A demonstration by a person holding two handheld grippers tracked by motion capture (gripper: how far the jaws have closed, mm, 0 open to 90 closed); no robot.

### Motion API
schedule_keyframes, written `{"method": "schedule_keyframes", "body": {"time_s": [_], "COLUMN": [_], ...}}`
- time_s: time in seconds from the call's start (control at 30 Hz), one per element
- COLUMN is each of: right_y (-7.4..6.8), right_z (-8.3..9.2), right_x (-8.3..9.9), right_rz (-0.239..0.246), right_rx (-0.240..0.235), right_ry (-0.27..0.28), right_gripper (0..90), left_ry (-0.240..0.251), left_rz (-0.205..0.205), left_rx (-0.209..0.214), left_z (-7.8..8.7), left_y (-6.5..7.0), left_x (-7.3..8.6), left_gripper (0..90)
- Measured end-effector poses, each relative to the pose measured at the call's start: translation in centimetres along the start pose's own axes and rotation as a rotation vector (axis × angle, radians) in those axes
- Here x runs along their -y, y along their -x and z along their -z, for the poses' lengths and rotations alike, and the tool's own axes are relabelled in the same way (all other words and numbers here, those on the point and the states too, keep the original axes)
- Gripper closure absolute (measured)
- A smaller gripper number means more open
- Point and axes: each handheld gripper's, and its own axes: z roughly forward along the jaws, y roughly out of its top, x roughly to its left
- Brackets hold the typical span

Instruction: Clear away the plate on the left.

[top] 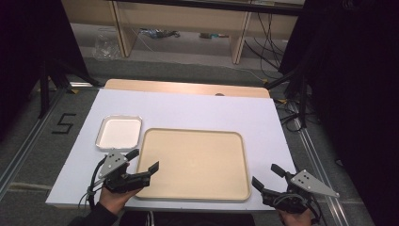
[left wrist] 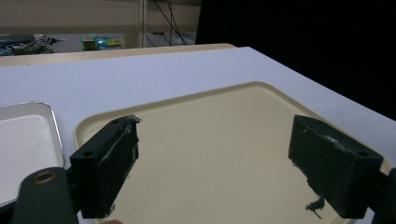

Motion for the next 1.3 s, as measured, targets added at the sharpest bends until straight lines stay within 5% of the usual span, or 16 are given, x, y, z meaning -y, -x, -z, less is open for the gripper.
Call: {"method": "schedule_keyframes", "body": {"time_s": [0.6, 0.87, 1.3], "right_y": [0.1, -0.1, -0.1], "right_z": [0.2, 0.0, 0.0], "right_x": [-0.1, 0.0, 0.0], "right_rz": [0.023, -0.011, 0.008], "right_rx": [0.012, -0.010, -0.005], "right_ry": [-0.012, -0.015, -0.009], "right_gripper": [15.3, 15.3, 15.3], "left_ry": [-0.006, -0.023, -0.040], "left_rz": [0.029, 0.060, 0.073], "left_rx": [0.000, -0.028, -0.098], "left_z": [-0.3, -0.5, -1.6], "left_y": [-0.5, -1.2, -3.5], "left_x": [-0.1, -0.2, -0.5], "left_gripper": [15.6, 15.6, 15.8]}}
